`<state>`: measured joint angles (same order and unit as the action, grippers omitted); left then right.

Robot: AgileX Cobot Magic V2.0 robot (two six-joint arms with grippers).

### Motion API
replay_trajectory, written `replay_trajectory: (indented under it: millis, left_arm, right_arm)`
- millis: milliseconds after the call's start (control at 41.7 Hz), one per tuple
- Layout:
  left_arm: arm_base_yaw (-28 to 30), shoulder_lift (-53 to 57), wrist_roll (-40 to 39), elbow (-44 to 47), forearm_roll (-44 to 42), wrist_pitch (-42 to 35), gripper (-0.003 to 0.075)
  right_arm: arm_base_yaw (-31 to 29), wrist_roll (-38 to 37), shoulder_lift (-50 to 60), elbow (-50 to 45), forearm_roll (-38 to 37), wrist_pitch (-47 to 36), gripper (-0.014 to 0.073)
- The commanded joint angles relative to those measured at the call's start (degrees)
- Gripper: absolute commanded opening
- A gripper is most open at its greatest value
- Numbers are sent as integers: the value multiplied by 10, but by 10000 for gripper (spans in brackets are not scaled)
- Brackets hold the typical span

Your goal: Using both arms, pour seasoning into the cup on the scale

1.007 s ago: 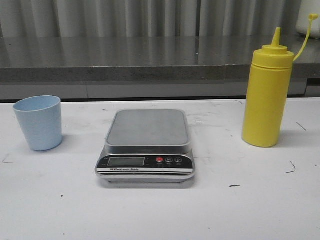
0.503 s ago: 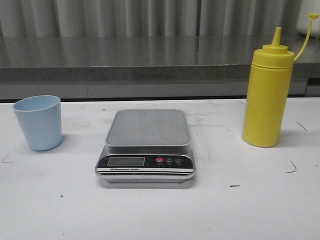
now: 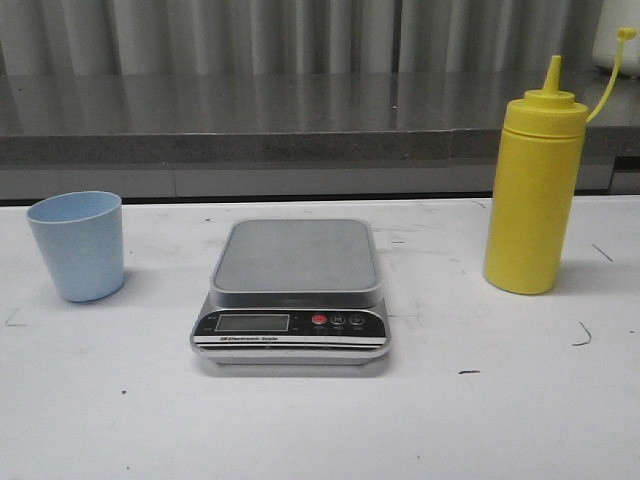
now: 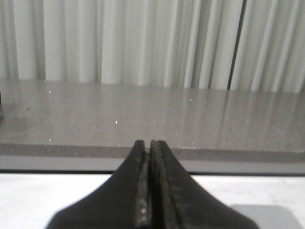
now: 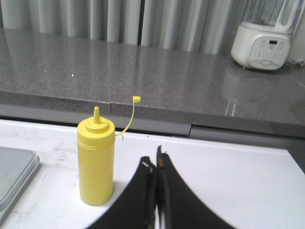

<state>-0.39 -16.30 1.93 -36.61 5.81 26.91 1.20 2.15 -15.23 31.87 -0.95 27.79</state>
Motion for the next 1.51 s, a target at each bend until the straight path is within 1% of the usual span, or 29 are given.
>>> replay_trajectory:
  millis: [0, 192, 432, 527, 575, 623, 671, 719, 767, 791, 815, 839, 863, 887, 911, 935, 983, 1223, 1487]
  left_arm:
    - [-1, -50, 1, -30, 1, 0, -20]
    - [-1, -119, 1, -28, 1, 23, -20]
    - [-1, -177, 1, -28, 3, 5, -20]
    - [-1, -193, 1, -28, 7, 11, -20]
    - [-1, -201, 1, -28, 7, 17, -20]
    - [-1, -208, 1, -28, 6, 24, -18]
    - [-1, -214, 1, -28, 6, 32, -10]
    - [-1, -222, 5, -28, 6, 40, 31]
    - [-1, -229, 6, -28, 6, 43, 110]
    - [-1, -233, 7, -28, 4, 42, 154]
    - [-1, -238, 7, -29, 3, 44, 240]
    - [-1, -241, 7, -29, 3, 44, 296]
    - [-1, -247, 7, -29, 3, 44, 371]
    - [-1, -251, 7, -30, 3, 44, 423]
    - [-1, -257, 7, -31, 3, 44, 482]
    - [-2, -262, 7, -34, 3, 45, 526]
    - [-8, -277, 7, -40, 5, 52, 564]
    - [-65, -390, 7, -112, -3, 112, 565]
    - [-72, -554, 7, -226, -3, 182, 565]
  right_arm:
    - [-3, 6, -51, 33, -7, -6, -66]
    - [-3, 6, -122, 31, -6, 6, -66]
    - [-3, 6, -186, 31, -6, 14, -66]
    - [-3, 6, -203, 31, -6, 23, -61]
    - [-3, 6, -210, 31, -6, 28, -36]
    - [-3, 6, -215, 31, -6, 31, 20]
    - [-3, 6, -218, 31, -6, 34, 100]
    - [-3, 6, -220, 31, -6, 39, 198]
    - [-3, 6, -223, 31, -6, 39, 286]
    - [-3, 6, -223, 31, -6, 40, 341]
    - [-3, 6, -223, 31, -6, 41, 402]
    - [-3, 6, -223, 31, -6, 42, 431]
    - [-3, 6, -223, 31, -6, 44, 456]
    - [-3, 6, -223, 31, -6, 46, 479]
    - [-3, 6, -223, 31, -6, 49, 491]
    - [-3, 6, -223, 31, -6, 51, 498]
    - [-3, 6, -223, 31, -6, 54, 498]
    - [-3, 6, -223, 31, -6, 55, 498]
    - [-3, 6, -223, 31, -6, 55, 498]
